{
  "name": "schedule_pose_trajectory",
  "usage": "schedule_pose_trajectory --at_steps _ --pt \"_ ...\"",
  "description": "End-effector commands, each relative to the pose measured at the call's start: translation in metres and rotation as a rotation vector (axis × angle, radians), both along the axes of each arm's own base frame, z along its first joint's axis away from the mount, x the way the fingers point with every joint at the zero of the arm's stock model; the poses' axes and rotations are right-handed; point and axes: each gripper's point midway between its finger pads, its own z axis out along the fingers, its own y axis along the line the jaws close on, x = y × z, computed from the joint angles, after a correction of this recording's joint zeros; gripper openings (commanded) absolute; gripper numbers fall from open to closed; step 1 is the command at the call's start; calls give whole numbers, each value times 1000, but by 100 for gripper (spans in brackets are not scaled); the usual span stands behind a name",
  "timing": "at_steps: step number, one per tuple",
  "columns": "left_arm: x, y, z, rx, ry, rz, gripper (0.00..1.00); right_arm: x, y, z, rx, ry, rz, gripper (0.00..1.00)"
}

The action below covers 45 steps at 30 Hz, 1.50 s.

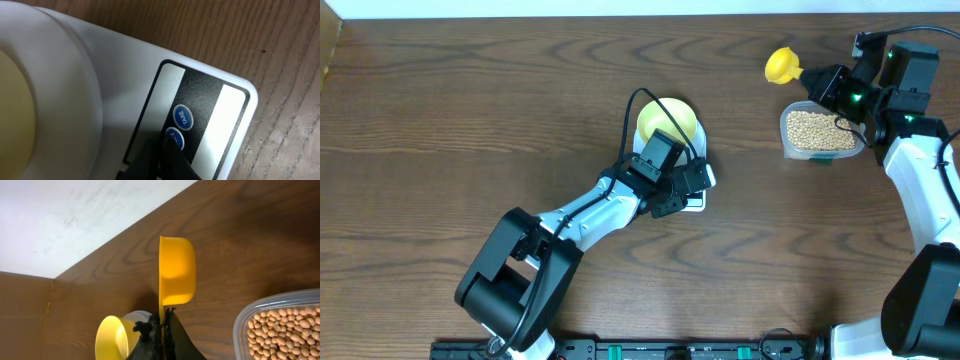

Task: Scoop item into bowl and weigh 50g on scale
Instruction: 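Withdraw the left gripper from the scale to the left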

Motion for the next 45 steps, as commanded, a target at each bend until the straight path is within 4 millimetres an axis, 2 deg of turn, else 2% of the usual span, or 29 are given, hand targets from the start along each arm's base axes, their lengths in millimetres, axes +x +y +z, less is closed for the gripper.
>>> schedule_pose_trajectory --at_steps 1,12,15,19,24,29,31,37,41,45 --pt "-3 6 -11 20 27 1 8 1 -3 19 -18 -49 1 1" --pt "-2 8 -8 19 26 5 8 1 -3 19 -18 -48 1 1" --pt "5 2 14 -16 -21 4 8 2 -3 20 -19 -54 1 1" --pt "13 -3 68 -107 -114 35 8 2 -3 21 -18 -56 1 1" --pt "-4 -7 125 -231 -139 27 8 2 -3 21 -18 -56 1 1" --pt "-6 -2 153 -302 -148 96 8 2 -3 21 -18 -55 1 1" --pt "0 6 155 -307 -145 166 8 2 -3 21 -18 -56 1 1" --pt "33 58 146 -226 -179 430 8 4 -10 18 -47 -51 -37 1" --pt "50 89 144 -218 -187 520 8 8 -20 16 -82 -49 -85 1" --pt "59 107 140 -208 -183 569 8 11 -25 17 -102 -62 -111 1"
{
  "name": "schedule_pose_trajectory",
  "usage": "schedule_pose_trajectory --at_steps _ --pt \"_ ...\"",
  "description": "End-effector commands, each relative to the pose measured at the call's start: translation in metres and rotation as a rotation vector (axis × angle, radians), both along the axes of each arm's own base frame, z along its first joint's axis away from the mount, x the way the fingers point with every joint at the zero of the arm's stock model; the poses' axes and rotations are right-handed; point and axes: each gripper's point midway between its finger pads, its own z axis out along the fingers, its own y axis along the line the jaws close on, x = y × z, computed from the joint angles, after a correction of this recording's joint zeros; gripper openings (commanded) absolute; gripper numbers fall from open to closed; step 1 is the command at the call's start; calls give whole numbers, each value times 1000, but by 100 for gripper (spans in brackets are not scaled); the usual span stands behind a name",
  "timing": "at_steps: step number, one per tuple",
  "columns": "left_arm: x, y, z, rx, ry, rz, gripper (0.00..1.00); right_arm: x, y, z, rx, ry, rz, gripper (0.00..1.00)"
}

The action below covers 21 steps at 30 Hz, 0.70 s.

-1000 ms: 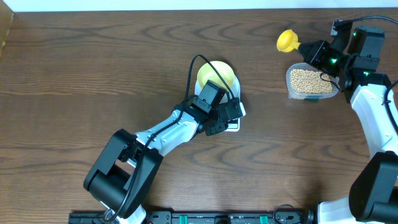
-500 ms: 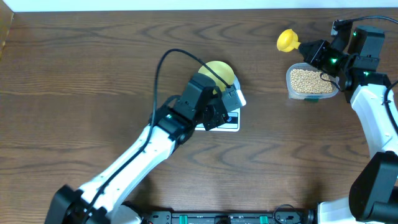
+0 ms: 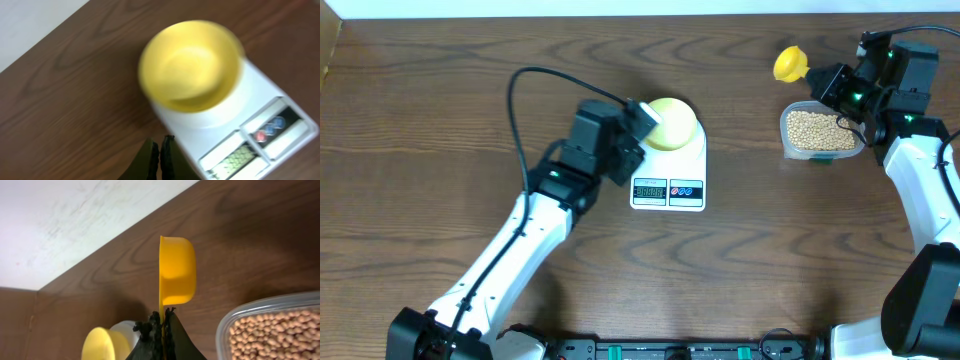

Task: Scoop item into bowl and weigh 50g on scale
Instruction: 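Withdraw the left gripper from the scale to the left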

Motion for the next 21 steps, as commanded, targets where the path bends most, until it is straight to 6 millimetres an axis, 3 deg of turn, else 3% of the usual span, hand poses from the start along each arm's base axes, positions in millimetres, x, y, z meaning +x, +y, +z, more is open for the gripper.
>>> schedule_pose_trajectory --at_steps 1,12,15,21 --pt "9 11 -1 1 4 53 8 5 -11 21 -46 -58 -39 1" --pt "-3 9 -7 -52 83 86 8 7 -15 21 -60 -61 -59 1" --pt "-9 2 7 -96 67 49 8 7 -15 21 -61 -63 -58 1" --pt "-26 9 31 -103 41 44 8 7 -14 21 -65 -65 -54 1"
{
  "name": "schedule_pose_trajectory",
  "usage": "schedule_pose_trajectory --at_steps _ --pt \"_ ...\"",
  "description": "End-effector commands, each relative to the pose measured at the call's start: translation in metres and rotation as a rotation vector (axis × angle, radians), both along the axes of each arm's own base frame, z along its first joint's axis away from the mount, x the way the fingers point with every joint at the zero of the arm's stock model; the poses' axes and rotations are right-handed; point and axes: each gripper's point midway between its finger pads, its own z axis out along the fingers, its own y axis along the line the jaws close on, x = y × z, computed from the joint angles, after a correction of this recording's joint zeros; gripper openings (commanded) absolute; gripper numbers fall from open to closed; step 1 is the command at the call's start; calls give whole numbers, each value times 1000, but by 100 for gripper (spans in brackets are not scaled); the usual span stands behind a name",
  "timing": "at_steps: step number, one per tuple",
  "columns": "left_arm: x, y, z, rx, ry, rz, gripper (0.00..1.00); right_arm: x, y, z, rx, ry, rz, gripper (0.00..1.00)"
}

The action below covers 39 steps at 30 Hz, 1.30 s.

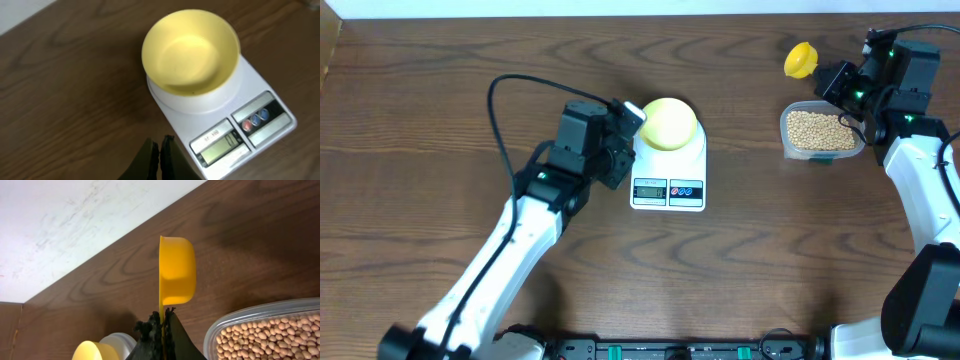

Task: Scoop item into bowl and weigh 50g on scale
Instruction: 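Withdraw the left gripper from the scale to the left, then position the scoop above the soybean tub with the right gripper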

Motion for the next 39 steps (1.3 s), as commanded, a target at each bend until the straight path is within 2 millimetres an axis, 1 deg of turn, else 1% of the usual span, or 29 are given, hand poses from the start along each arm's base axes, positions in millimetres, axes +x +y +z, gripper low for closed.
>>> schedule_pose_trajectory --at_steps 1,4,7,11,14,17,22,26,27,28,29,30,31,39 --pt "-12 0 24 -29 -28 -14 8 2 -3 21 -25 -53 -1 1" --pt "-27 4 21 22 -5 -69 8 2 -3 21 -25 -53 0 1" --pt "-39 0 15 27 14 -157 7 2 -2 21 -25 -53 1 1" --pt "-45 9 -2 20 57 -163 8 2 -2 21 -25 -52 1 1" --pt "-49 12 -7 -30 85 -190 7 2 -2 21 -25 -52 1 1" --pt "-50 19 -8 -81 97 -209 7 2 -2 21 -25 -51 1 1" --pt "-47 33 3 -188 82 -230 7 1 -3 20 -25 -49 1 1" --pt "-48 36 0 -186 99 -218 8 2 -3 20 -25 -50 1 1" --pt "-49 36 -1 -187 103 -217 9 2 -3 20 -25 -50 1 1" --pt "-49 36 -1 -187 105 -217 17 2 -3 20 -25 -50 1 1" --pt "-48 36 -2 -187 107 -217 46 2 -3 20 -25 -50 1 1" --pt "-48 36 -2 -187 107 -217 80 1 -3 20 -25 -49 1 1" --pt "-48 36 -2 -187 106 -217 98 2 -3 20 -25 -50 1 1" --pt "-48 37 -3 -179 106 -211 97 1 -3 20 -25 -49 1 1"
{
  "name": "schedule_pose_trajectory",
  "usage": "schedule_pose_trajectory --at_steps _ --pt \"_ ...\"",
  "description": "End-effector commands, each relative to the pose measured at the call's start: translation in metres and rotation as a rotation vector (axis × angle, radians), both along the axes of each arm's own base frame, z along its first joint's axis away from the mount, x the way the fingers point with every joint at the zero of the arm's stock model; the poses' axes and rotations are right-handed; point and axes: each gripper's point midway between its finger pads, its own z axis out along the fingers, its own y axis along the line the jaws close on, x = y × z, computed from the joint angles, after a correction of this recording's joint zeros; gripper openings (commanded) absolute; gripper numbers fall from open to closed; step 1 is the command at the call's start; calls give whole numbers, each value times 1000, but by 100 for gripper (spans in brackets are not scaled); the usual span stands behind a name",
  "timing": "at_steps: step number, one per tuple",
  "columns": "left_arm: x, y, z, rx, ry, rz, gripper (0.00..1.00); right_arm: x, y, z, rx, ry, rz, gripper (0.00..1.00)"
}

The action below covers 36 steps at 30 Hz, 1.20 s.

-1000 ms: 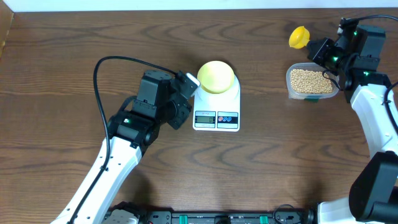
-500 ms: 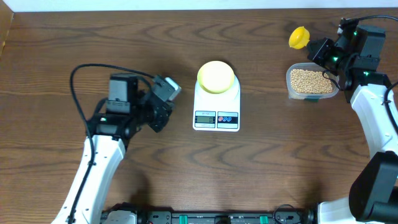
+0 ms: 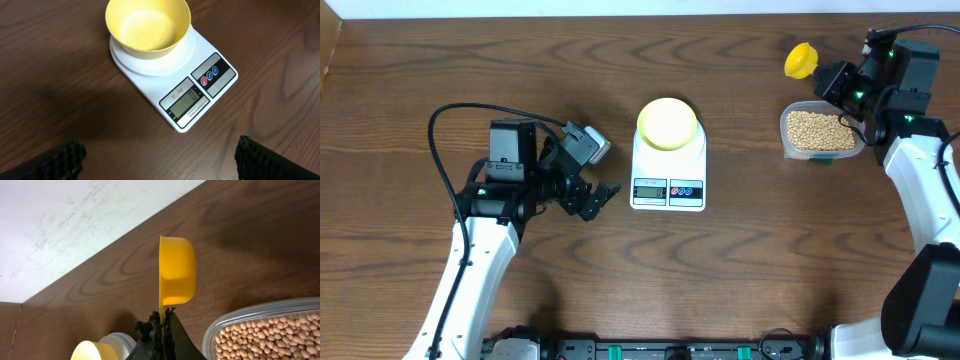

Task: Scoop item into bowl and weigh 50g on scale
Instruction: 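Position the scoop above the soybean tub with the right gripper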

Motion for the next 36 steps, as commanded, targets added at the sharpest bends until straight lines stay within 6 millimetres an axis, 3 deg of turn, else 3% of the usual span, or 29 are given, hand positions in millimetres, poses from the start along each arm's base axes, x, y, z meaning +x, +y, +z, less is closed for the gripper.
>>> schedule_pose_trajectory --at_steps 1,9,14,27,36 --pt "-1 -1 2 -5 -7 -14 97 2 -2 21 -22 -52 1 1" --pt "7 10 -1 60 -34 26 98 2 -2 21 -22 -51 2 1" --pt "-1 13 -10 134 -45 -54 97 1 -2 20 -36 -52 12 1" --pt "-2 13 -12 134 -38 -55 98 -11 -1 10 -69 22 45 1" --pt "-2 13 -12 134 -38 -55 98 -24 -9 57 -188 87 82 1"
